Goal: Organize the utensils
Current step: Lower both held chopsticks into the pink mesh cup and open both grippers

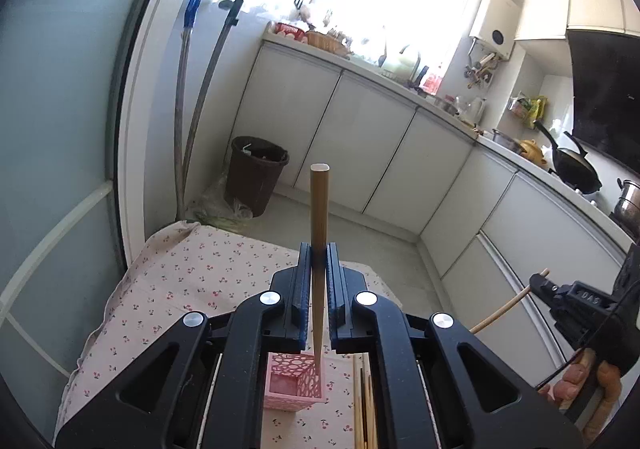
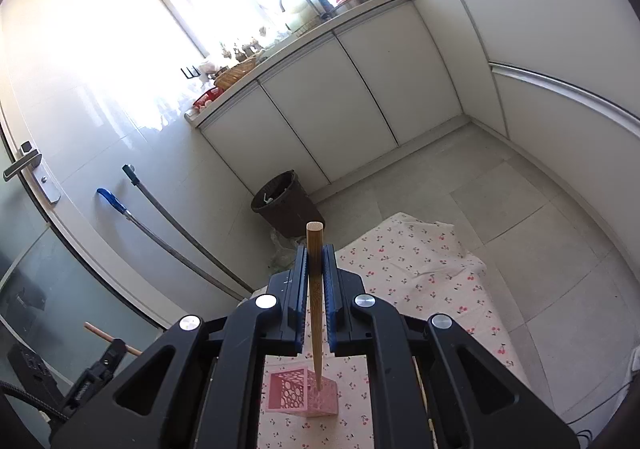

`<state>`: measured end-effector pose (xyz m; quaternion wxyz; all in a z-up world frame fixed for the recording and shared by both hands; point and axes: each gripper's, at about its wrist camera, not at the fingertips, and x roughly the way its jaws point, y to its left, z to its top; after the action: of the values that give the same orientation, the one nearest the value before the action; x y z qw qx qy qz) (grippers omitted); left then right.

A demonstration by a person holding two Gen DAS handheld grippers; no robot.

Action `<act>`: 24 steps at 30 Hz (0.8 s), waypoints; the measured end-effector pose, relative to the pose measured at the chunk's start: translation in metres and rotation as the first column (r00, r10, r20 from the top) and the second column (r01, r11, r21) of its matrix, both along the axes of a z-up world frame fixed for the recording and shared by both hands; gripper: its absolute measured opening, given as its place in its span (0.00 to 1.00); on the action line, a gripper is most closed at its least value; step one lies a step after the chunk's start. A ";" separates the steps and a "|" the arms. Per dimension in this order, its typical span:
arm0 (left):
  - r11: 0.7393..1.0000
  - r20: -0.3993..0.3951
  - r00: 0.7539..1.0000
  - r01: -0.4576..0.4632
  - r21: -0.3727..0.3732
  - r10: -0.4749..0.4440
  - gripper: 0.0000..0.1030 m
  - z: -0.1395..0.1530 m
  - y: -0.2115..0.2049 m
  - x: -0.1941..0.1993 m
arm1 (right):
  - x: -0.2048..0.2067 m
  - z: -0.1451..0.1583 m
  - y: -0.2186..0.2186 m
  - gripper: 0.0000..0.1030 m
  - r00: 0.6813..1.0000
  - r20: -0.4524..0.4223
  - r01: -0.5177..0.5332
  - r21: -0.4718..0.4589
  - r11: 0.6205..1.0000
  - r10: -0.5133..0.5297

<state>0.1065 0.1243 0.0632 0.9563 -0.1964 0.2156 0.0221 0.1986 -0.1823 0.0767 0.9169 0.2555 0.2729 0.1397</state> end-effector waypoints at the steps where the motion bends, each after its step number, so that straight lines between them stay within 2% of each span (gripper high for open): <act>1: 1.000 -0.024 1.000 -0.006 -0.002 0.005 0.07 -0.008 0.001 0.007 | 0.004 0.000 0.006 0.07 1.000 0.003 -0.008 0.004 1.000 0.008; 3: 1.000 -0.055 0.998 0.005 -0.012 -0.006 0.08 -0.022 0.002 0.019 | 0.011 -0.001 0.016 0.07 1.000 0.002 -0.029 0.007 1.000 0.029; 5: 0.999 -0.111 0.994 -0.010 -0.036 0.006 0.19 -0.033 0.007 0.026 | 0.012 0.002 0.024 0.07 0.999 0.004 -0.036 -0.002 0.999 0.036; 6: 0.998 -0.120 0.993 -0.020 -0.057 0.013 0.27 -0.035 0.011 0.025 | 0.014 0.002 0.029 0.07 0.999 0.003 -0.043 -0.002 0.999 0.043; 7: 0.997 -0.118 0.993 -0.037 -0.071 0.029 0.31 -0.034 0.015 0.021 | 0.010 0.000 0.031 0.07 0.999 0.003 -0.047 -0.003 0.999 0.047; 12: 0.988 -0.060 0.992 -0.113 -0.101 0.107 0.33 -0.011 0.032 -0.008 | 0.004 0.004 0.047 0.07 0.998 0.028 -0.053 -0.048 0.997 0.054; 15: 0.983 -0.019 0.989 -0.145 -0.112 0.143 0.38 0.002 0.037 -0.025 | 0.000 0.003 0.061 0.07 0.997 0.037 -0.063 -0.073 0.995 0.066; 19: 0.982 -0.004 0.990 -0.141 -0.123 0.142 0.42 0.009 0.039 -0.029 | 0.001 -0.006 0.080 0.08 0.997 0.037 -0.066 -0.102 0.993 0.070; 24: 0.985 -0.024 0.991 -0.132 -0.110 0.130 0.42 0.005 0.037 -0.026 | 0.009 -0.029 0.106 0.08 0.997 0.038 -0.064 -0.120 0.991 0.069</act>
<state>0.0806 0.1613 0.0685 0.9384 -0.2630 0.2113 0.0744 0.2080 -0.0763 0.0479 0.9309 0.1883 0.2696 0.1590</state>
